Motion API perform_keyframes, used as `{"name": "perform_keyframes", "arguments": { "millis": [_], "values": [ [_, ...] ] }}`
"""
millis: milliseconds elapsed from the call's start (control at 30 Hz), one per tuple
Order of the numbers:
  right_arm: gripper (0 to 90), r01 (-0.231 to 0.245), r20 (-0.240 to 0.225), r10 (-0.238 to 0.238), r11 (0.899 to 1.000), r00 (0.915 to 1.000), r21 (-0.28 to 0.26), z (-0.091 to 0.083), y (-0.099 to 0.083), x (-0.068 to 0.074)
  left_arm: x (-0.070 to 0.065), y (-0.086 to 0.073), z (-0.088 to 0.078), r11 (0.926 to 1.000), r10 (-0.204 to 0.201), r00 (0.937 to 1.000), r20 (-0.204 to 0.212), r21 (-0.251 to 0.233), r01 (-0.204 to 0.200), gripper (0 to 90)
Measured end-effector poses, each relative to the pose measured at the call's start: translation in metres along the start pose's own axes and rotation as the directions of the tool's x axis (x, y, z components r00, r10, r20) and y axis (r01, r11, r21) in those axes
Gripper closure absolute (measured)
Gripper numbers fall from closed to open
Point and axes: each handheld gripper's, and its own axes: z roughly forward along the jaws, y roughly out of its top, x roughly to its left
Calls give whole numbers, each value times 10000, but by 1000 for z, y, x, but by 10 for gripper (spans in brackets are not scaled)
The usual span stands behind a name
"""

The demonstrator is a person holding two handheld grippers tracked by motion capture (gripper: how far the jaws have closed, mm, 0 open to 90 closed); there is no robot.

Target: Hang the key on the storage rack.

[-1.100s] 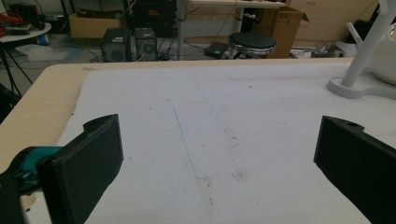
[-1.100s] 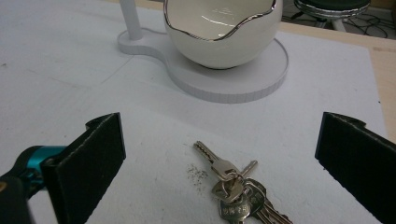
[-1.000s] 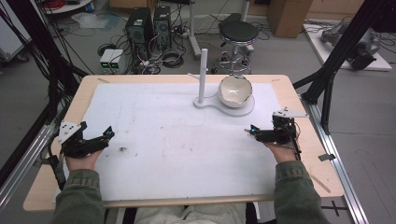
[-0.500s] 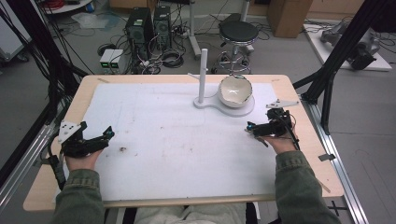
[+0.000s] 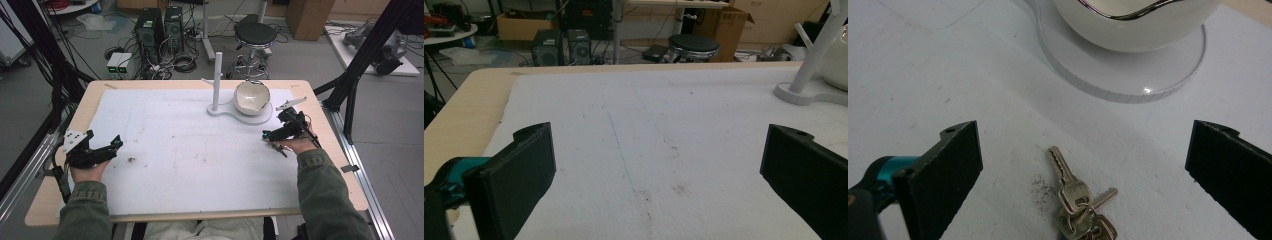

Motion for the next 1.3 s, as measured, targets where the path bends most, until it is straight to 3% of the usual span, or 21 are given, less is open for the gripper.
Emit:
{"name": "perform_keyframes", "arguments": {
  "millis": [200, 400, 500, 600, 733, 767, 833, 867, 1000, 1167, 1300],
  "values": [
    [7, 255, -281, -233, 9964, 9993, 809, 8, 10, -6, 0, 0, 1, 10000, 19, 10000, 24, 16, -19, 18],
    [8, 406, -408, -358, 9915, 9985, 1237, 17, 15, -10, 0, 0, 1, 10000, -6, 10000, 20, 13, 6, 18],
    [8, 546, -482, -472, 9847, 9977, 1653, 25, 14, -11, 0, 0, 1, 10000, -6, 10000, 27, 5, 6, 18],
    [44, 863, -541, -760, 9709, 9956, 2233, 34, 11, -10, 0, 0, 2, 10000, -9, 10000, 54, -6, 9, 18],
    [72, 993, -635, -861, 9639, 9943, 2470, 38, 10, -9, 0, 0, 2, 10000, -27, 10000, 73, 2, 27, 18],
    [154, 1051, -798, -874, 9613, 9930, 2548, 40, 9, -8, 0, 0, 2, 10000, -24, 10000, 69, 0, 24, 18],
    [180, 1100, -890, -893, 9583, 9920, 2637, 41, 9, -8, 0, 0, 2, 10000, -23, 10000, 76, 6, 23, 18],
    [270, 1278, -1211, -967, 9504, 9879, 2835, 44, 8, -9, 0, 0, 2, 10000, -24, 10000, 73, 4, 24, 18],
    [403, 1485, -1490, -1041, 9330, 9833, 3278, 49, 6, -8, 0, -1, 3, 10000, -21, 10000, 91, 21, 21, 18],
    [551, 1481, -1414, -1059, 9309, 9843, 3340, 50, 6, -9, 0, -1, 3, 10000, 0, 9999, 123, 40, -1, 18],
    [596, 1451, -1539, -951, 9226, 9835, 3575, 52, 5, -10, 0, -1, 3, 10000, -1, 9999, 108, 50, 0, 18]
  ]
}}
